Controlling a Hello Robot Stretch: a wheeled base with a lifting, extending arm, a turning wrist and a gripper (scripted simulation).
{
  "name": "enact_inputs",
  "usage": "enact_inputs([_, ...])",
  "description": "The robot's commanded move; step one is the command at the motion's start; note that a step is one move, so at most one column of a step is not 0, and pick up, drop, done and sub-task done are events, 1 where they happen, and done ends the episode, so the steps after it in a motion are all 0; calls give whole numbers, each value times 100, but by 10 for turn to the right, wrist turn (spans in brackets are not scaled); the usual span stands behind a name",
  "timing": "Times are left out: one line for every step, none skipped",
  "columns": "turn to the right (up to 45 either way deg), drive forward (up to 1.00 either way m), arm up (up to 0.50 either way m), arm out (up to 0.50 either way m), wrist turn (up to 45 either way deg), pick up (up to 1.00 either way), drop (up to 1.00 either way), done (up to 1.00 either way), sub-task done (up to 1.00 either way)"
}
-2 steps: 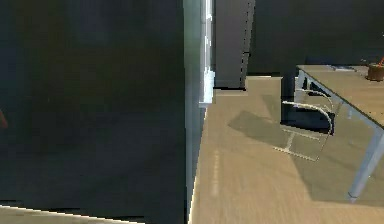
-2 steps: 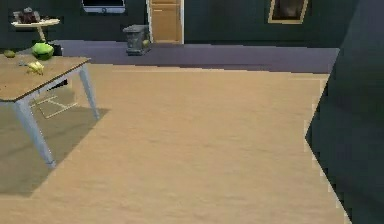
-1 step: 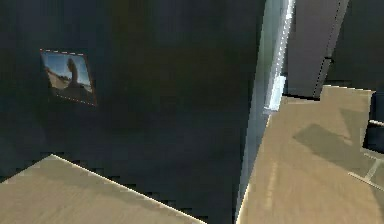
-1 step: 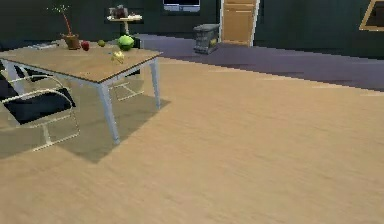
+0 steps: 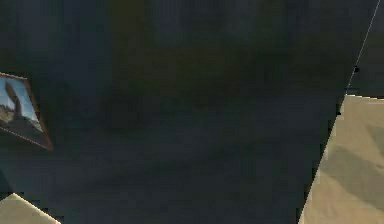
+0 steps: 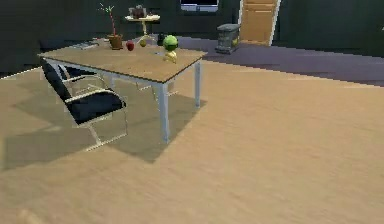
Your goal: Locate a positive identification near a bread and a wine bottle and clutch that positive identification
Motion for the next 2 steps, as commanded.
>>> enact_inputs([-450,0,0,0,0,0,0,0,0])
enact_inputs([-330,0,0,0,0,0,0,0,0])
